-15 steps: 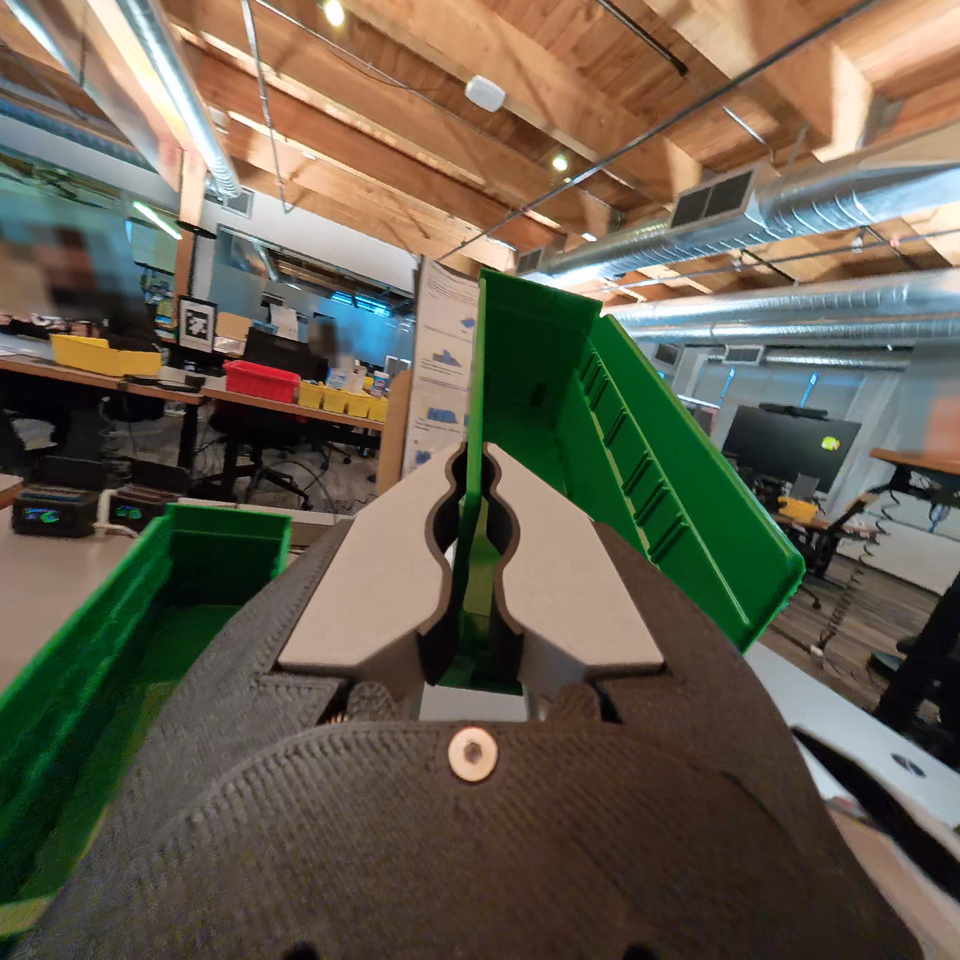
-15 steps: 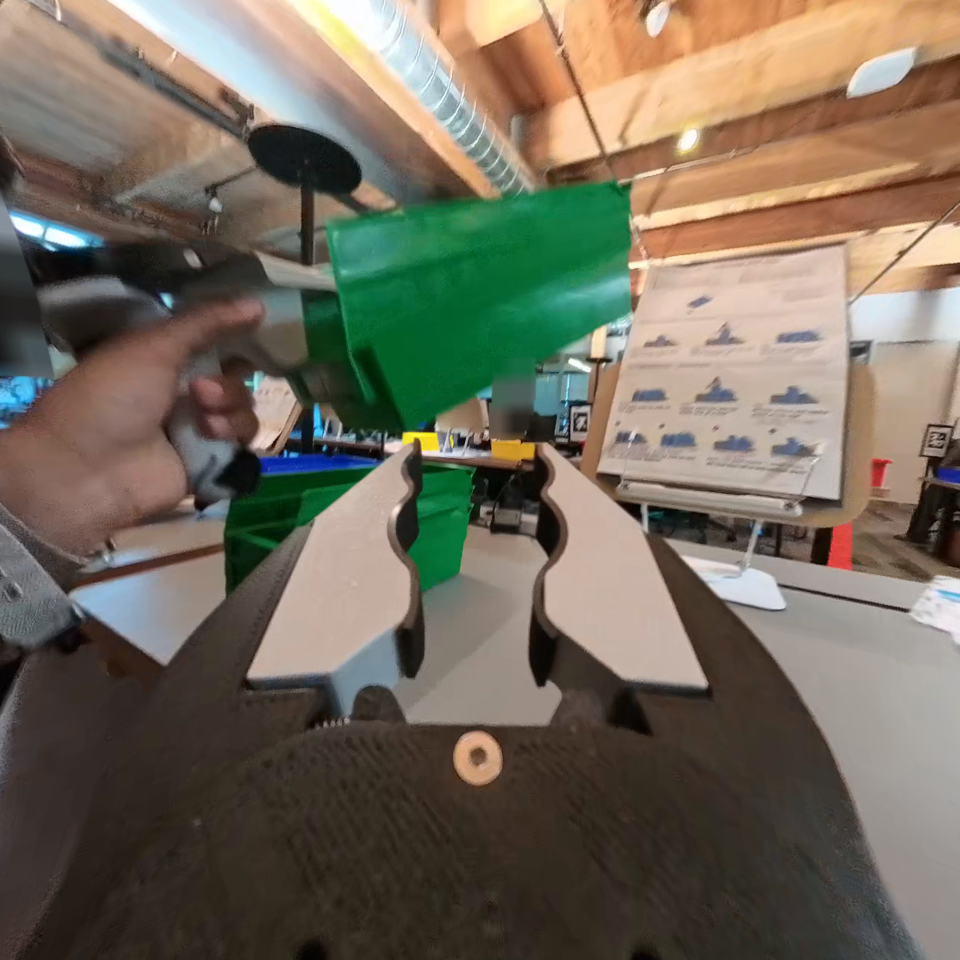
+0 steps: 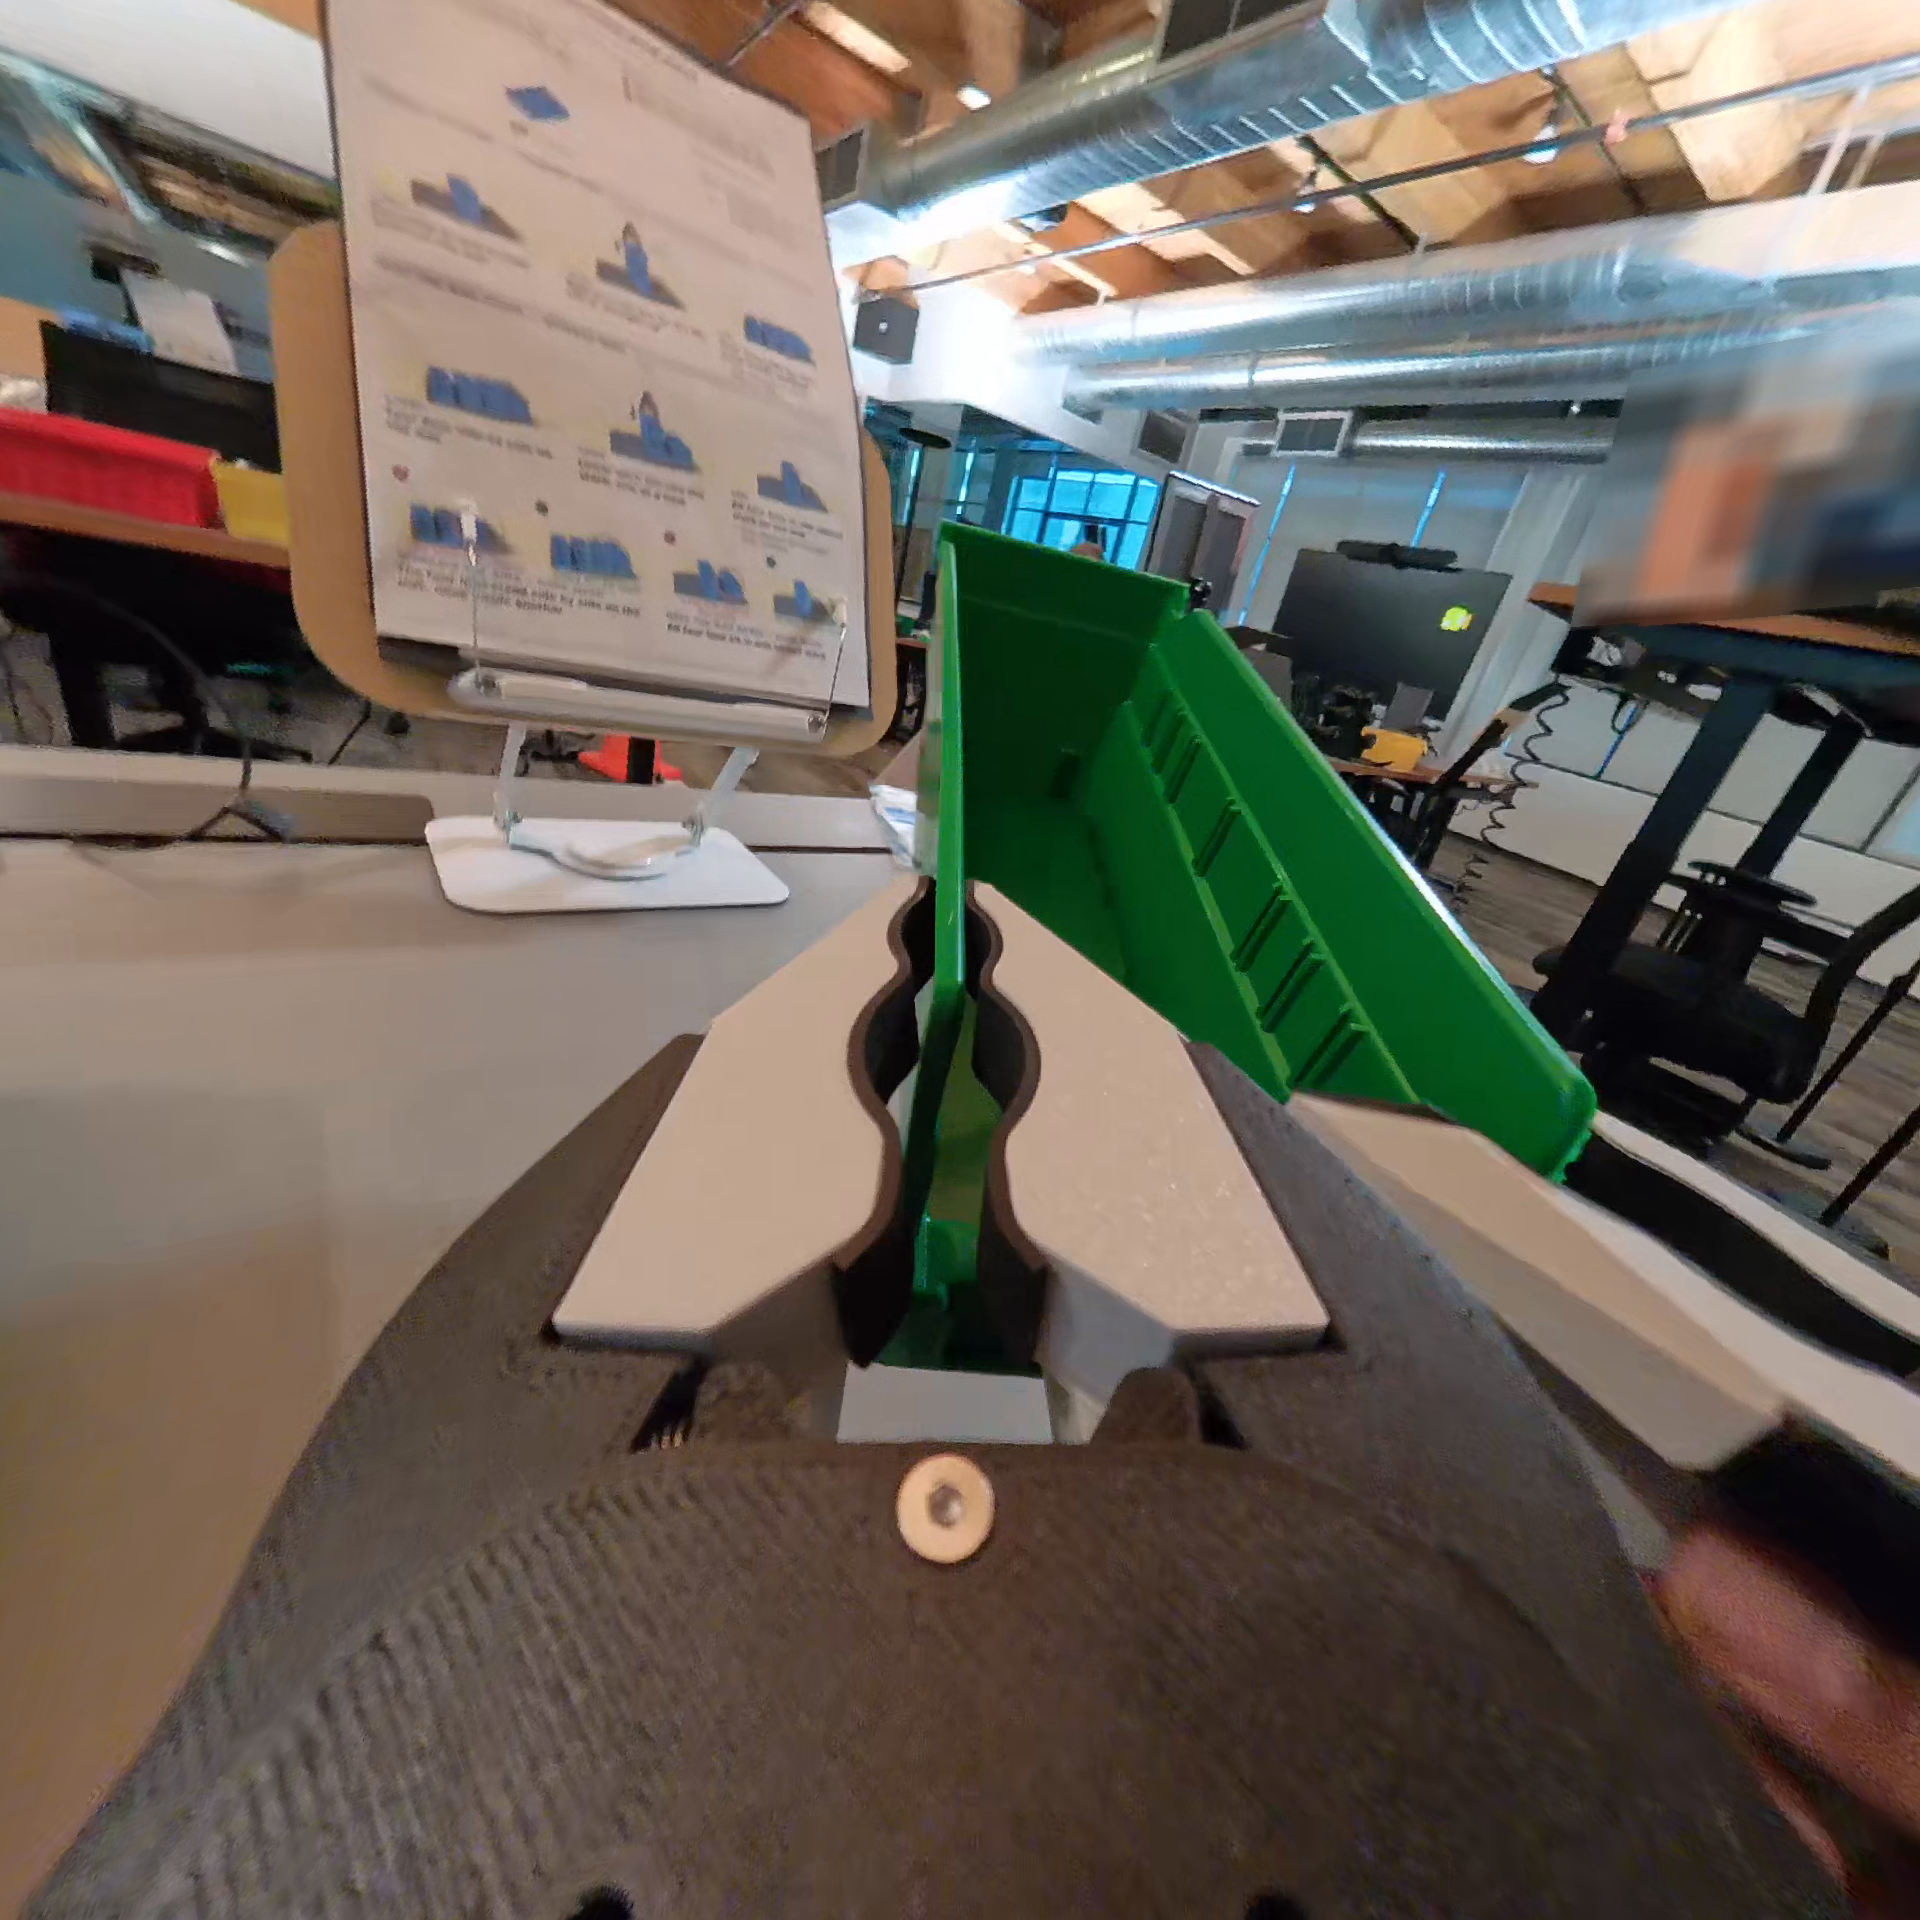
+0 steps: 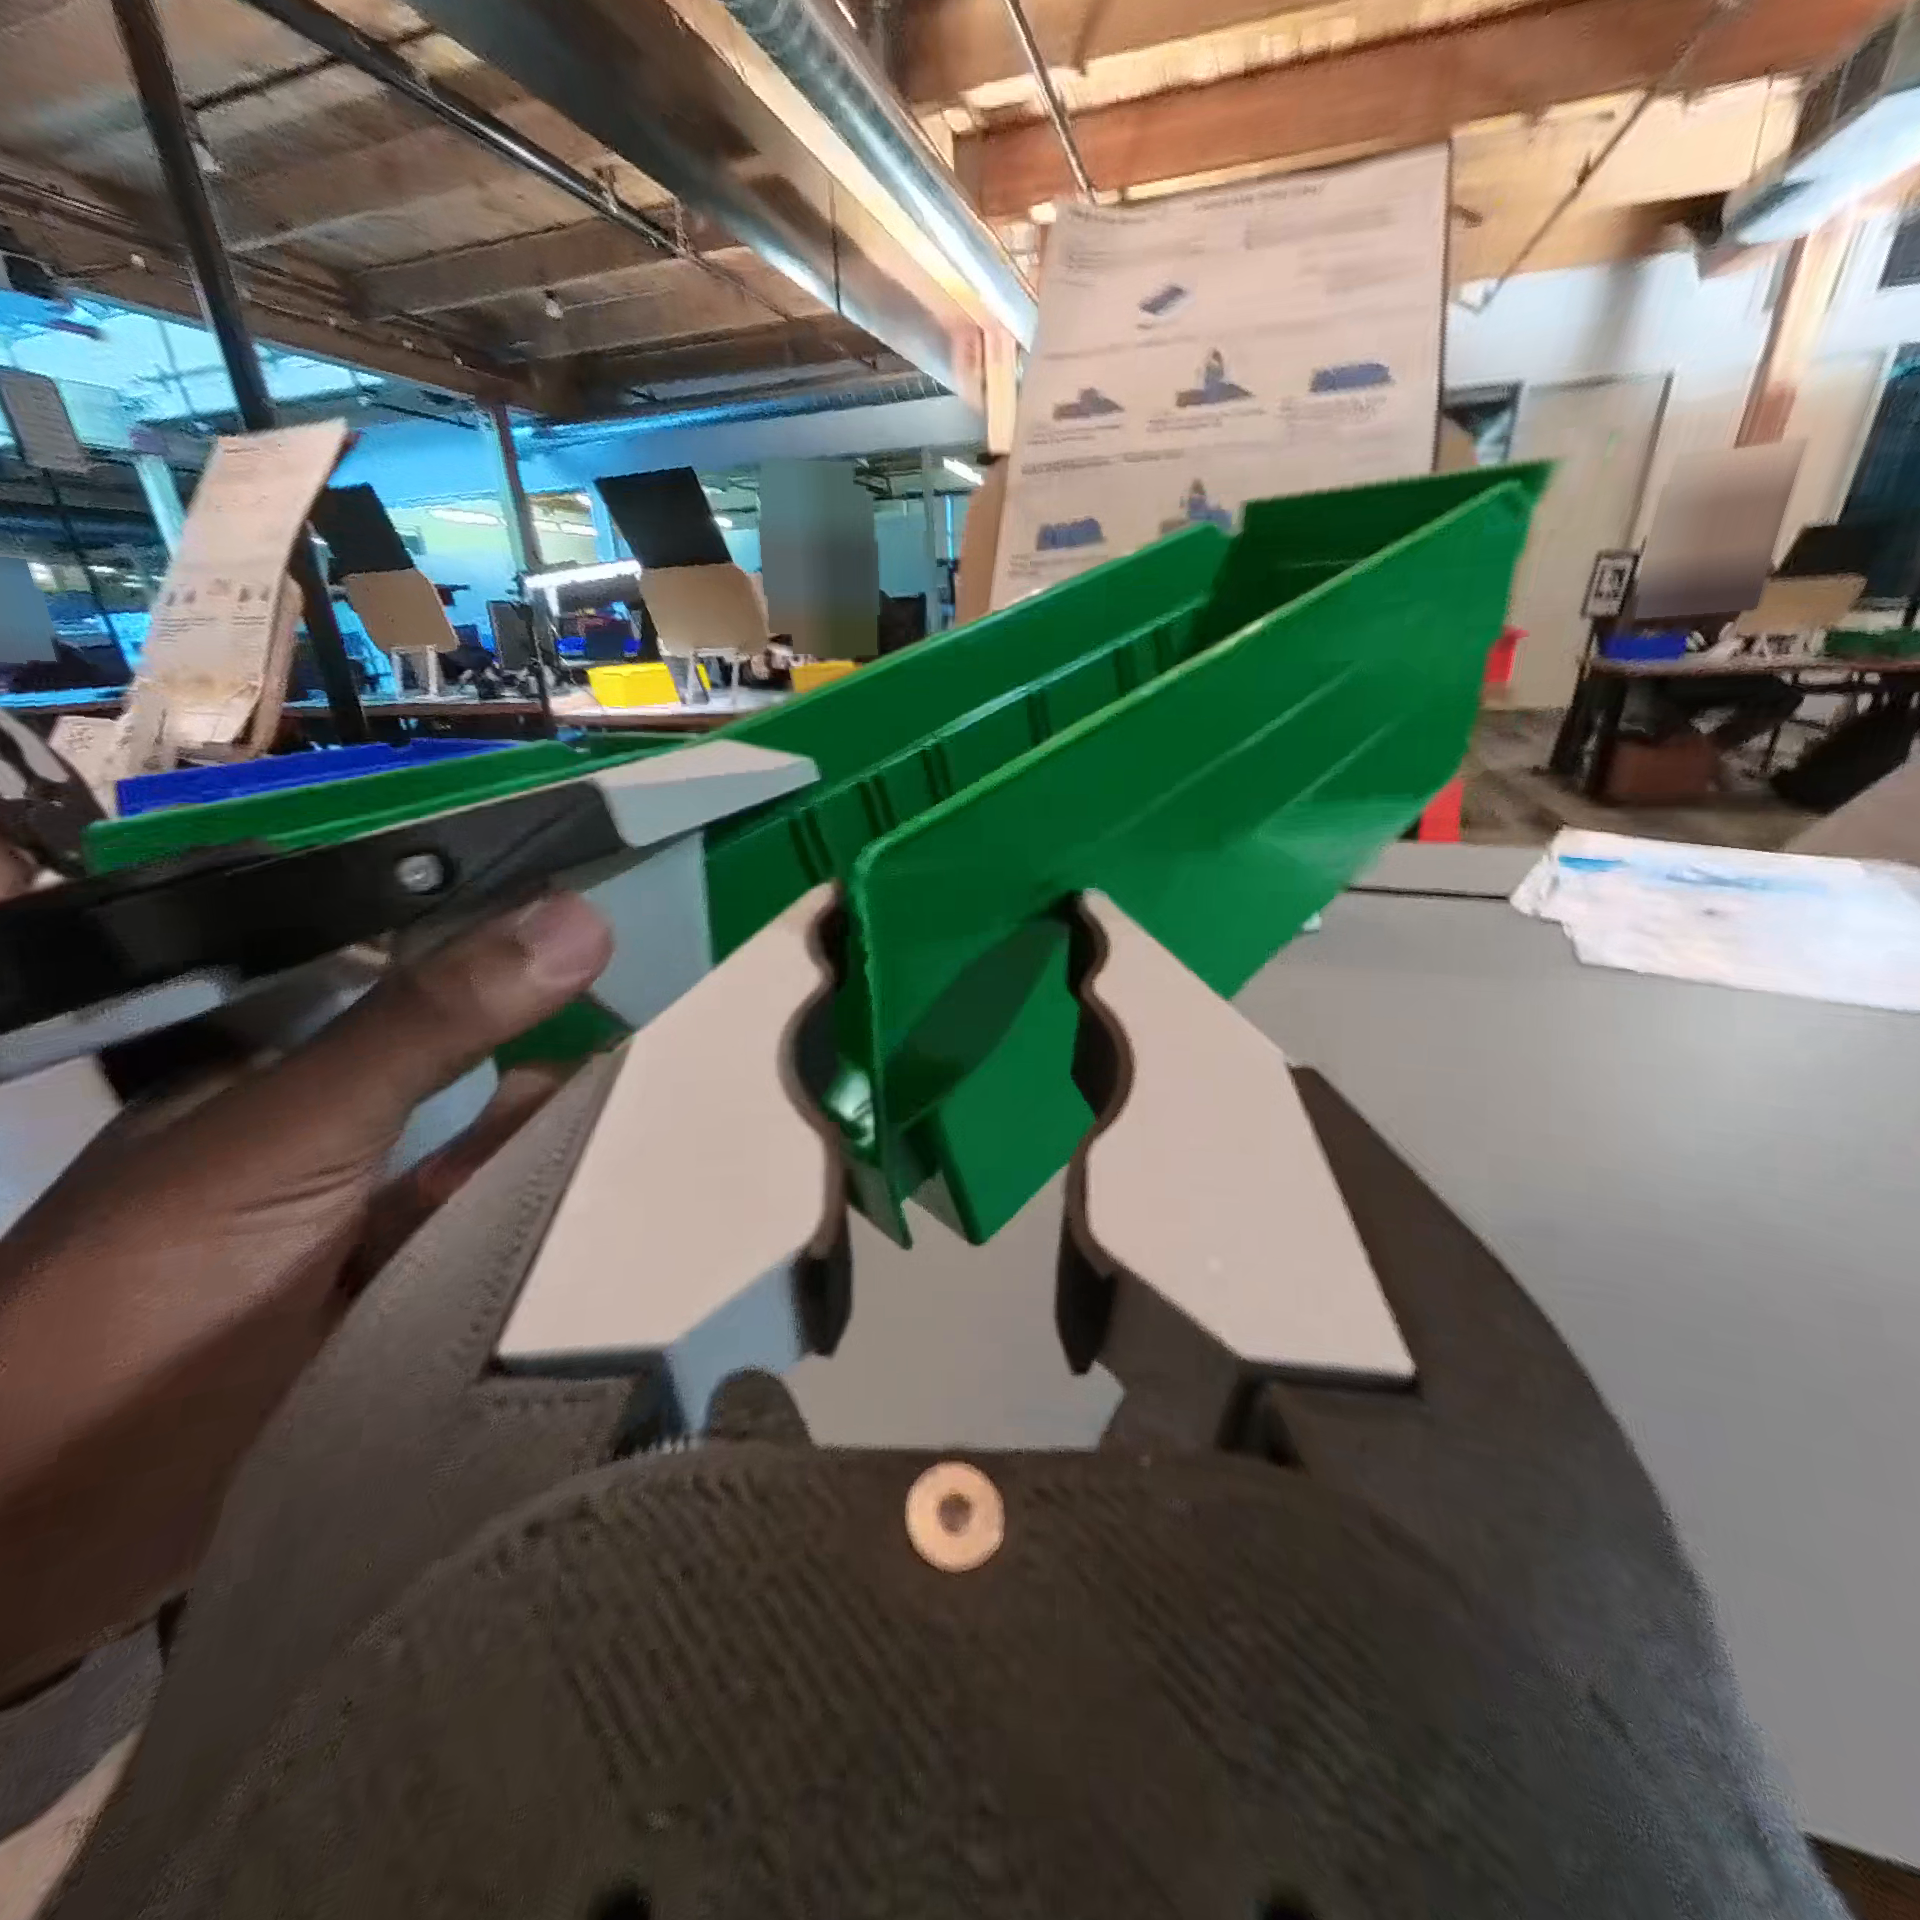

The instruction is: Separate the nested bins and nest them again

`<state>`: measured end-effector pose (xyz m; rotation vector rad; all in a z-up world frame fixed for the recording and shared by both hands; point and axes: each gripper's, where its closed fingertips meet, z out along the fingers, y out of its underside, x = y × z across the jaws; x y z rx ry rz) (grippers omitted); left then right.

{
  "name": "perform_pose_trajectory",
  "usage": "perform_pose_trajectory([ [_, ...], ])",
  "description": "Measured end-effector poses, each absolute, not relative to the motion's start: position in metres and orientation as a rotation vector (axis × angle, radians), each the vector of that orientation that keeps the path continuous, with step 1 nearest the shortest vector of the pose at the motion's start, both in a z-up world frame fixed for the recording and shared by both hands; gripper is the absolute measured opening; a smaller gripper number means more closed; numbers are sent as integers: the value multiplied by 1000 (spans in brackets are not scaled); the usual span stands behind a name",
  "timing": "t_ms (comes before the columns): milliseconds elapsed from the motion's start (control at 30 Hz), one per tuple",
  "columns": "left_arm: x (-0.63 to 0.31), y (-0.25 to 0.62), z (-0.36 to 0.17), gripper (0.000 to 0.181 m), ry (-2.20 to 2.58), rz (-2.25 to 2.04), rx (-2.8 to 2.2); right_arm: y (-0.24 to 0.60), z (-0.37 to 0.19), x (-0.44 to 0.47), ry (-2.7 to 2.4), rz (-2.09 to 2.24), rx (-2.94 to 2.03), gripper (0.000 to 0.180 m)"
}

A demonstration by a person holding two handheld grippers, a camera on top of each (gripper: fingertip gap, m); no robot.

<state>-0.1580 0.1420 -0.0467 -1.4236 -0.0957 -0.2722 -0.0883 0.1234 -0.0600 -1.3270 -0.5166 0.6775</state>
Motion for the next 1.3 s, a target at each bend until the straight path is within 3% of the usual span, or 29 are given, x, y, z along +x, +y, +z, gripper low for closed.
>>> perform_pose_trajectory([
  [133,-158,144,-63,6,-137,-272,-1457,144,-78,-88,-585,667,-1449,25],
  [400,-115,140,-79,49,131,-320,-1547,198,-107,-66,-361,875,-1698,1],
  [500,-101,134,-80,37,175,-353,-1546,216,-114,-56,-325,904,-1732,1],
  [733,-102,129,-81,33,209,-331,-1554,277,-93,6,-434,673,-1607,1],
  [1000,-107,136,-101,33,112,-484,-1646,346,-117,119,-296,587,-1674,1],
  [1300,-102,135,-102,32,140,-469,-1653,366,-144,159,-282,508,-1681,1],
])
